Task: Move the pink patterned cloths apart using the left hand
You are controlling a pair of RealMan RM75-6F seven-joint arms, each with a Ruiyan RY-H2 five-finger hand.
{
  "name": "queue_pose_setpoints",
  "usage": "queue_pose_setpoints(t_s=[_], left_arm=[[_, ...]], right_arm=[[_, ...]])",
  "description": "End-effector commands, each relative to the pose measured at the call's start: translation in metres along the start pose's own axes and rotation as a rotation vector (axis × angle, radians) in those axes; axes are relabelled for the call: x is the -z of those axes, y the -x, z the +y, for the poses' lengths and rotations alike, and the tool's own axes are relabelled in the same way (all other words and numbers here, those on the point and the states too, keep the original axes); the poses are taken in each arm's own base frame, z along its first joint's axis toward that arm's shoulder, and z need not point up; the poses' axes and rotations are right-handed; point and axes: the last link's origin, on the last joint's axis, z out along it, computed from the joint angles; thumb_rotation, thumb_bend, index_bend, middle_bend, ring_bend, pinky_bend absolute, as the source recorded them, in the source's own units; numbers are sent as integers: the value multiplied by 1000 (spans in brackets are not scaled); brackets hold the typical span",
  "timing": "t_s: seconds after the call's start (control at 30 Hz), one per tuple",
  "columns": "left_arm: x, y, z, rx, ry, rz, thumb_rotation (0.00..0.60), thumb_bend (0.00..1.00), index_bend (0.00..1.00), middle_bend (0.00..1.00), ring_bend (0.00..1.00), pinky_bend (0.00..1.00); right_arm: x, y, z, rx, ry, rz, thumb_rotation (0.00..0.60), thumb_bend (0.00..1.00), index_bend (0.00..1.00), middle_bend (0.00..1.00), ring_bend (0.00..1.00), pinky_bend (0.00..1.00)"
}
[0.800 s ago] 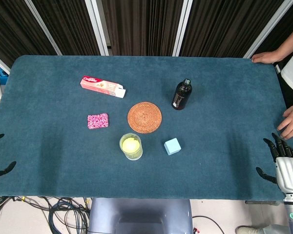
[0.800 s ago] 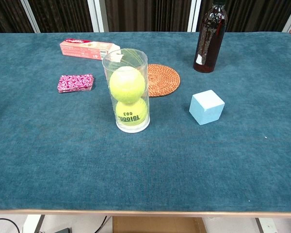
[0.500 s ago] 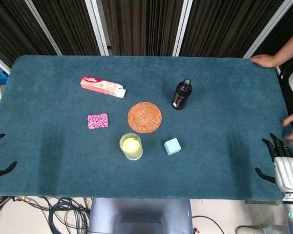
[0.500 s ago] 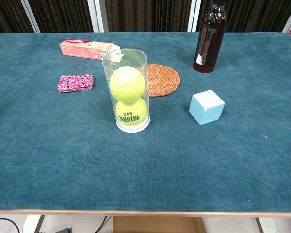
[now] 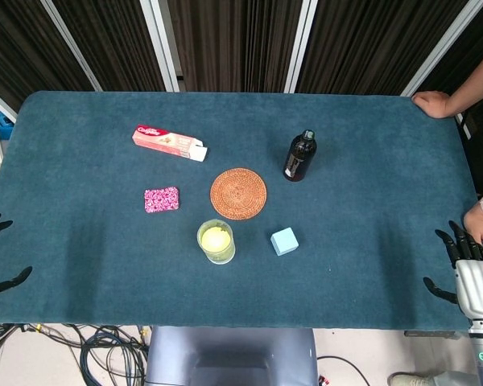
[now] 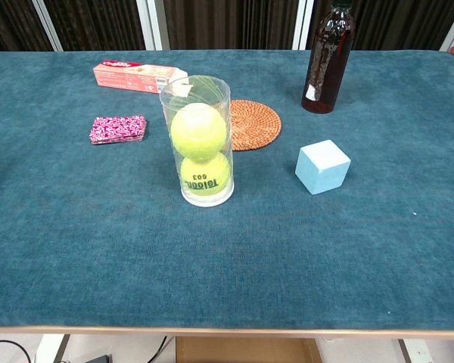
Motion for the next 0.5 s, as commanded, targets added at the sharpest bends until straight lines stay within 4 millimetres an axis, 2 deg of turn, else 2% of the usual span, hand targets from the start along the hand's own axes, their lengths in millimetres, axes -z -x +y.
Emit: queue_pose_setpoints(t_s=[0.03,0.33,0.47,0.5], left_arm=[[0,2,2,4,3,-2,600,130,245,174,0,0],[-15,8,5,0,3,-28,600,130,244,175,0,0],[-36,7,17,-26,33,-31,600,131,246,174,0,0],[-52,4,28,-25,44,-26,600,131,248,174,0,0]], right_arm=[[-1,1,1,-4,0,-11,600,183,131,6,69,193],[-1,0,4,-17,0,-18,600,183,132,6,69,193],[-1,-1,5,-25,4,-16,600,183,131,7,69,193],[-1,-2,6,-29,7,-12,600,183,131,6,69,193]])
